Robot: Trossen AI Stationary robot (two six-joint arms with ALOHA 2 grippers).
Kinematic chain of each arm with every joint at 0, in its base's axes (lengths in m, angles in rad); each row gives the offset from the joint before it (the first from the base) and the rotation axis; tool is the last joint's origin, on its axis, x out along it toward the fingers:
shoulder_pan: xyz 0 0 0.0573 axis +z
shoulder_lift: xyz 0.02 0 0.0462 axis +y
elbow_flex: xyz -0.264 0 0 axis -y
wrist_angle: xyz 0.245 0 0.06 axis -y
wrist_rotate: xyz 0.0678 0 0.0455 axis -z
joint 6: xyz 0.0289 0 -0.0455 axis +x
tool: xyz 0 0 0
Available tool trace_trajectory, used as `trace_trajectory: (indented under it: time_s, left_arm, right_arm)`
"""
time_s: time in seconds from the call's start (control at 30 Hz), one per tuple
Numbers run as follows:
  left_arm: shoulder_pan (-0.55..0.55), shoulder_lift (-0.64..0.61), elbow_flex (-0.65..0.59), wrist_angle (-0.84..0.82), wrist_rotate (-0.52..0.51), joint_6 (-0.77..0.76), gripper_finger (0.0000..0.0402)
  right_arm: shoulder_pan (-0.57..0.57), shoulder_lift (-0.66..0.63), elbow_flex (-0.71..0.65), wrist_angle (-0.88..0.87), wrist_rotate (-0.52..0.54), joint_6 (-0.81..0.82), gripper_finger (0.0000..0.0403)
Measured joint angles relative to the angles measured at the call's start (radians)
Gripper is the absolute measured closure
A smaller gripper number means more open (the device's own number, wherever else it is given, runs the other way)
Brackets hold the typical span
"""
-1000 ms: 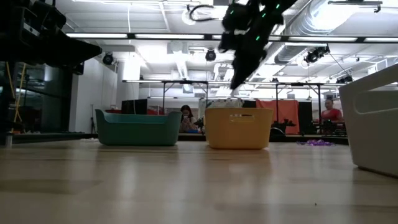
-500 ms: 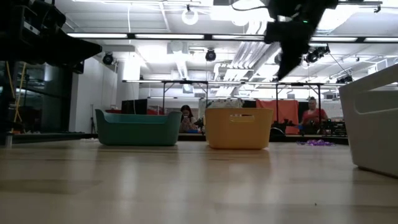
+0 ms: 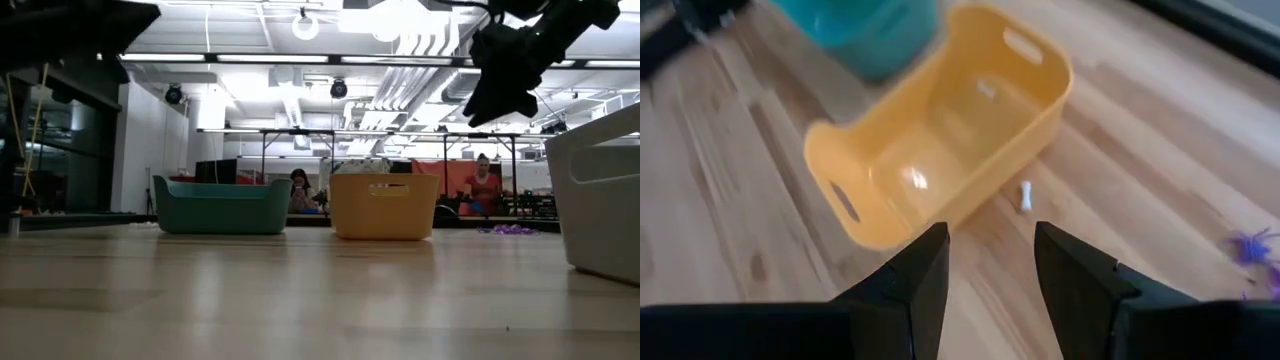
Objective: Sort Halloween decoration
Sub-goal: Put the white bone toy into the yellow bin
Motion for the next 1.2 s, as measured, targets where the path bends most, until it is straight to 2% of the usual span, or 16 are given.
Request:
trace_trajectory:
  time_s: [0.07, 0.23, 0.33, 0.43, 0.53, 0.7, 0.8, 0.93, 1.07, 1.2]
  left_arm:
    - [0.0, 0.05, 0.039, 0.0, -0.071, -0.055, 0.0401]
    - [0.0, 0.274, 0.228, -0.011, -0.078, -0.054, 0.0401]
    - [0.001, 0.424, 0.381, -0.058, -0.084, 0.023, 0.0401]
    - [0.008, 0.517, 0.534, -0.157, -0.171, 0.087, 0.0401]
    - [0.045, 0.57, 0.678, -0.392, -0.296, 0.032, 0.0397]
    - [0.192, 0.619, 0.901, -1.003, -0.31, -0.157, 0.0371]
    - [0.324, 0.656, 0.96, -1.237, -0.252, -0.251, 0.0344]
    - [0.506, 0.723, 0.963, -1.439, -0.125, -0.343, 0.0307]
    - [0.646, 0.838, 0.962, -1.612, -0.008, -0.361, 0.0276]
    - [0.76, 0.967, 0.962, -1.693, 0.121, -0.297, 0.026]
  right_arm:
    - [0.0, -0.01, -0.004, 0.03, 0.014, 0.006, 0.0259]
    - [0.0, -0.008, -0.006, 0.093, 0.049, -0.007, 0.0259]
    - [-0.001, -0.008, -0.006, 0.13, 0.083, -0.023, 0.0259]
    - [-0.001, -0.008, -0.006, 0.155, 0.099, -0.032, 0.0259]
    - [-0.001, -0.008, -0.006, 0.157, 0.101, -0.046, 0.0259]
    - [-0.001, -0.008, -0.006, 0.157, 0.101, -0.047, 0.0259]
    - [-0.001, -0.008, -0.006, 0.157, 0.11, -0.047, 0.0259]
    - [-0.001, -0.008, -0.006, 0.157, 0.139, -0.047, 0.0259]
    - [-0.001, -0.008, -0.006, 0.169, 0.14, -0.044, 0.0259]
    - [-0.001, -0.008, -0.006, 0.18, 0.14, -0.04, 0.0259]
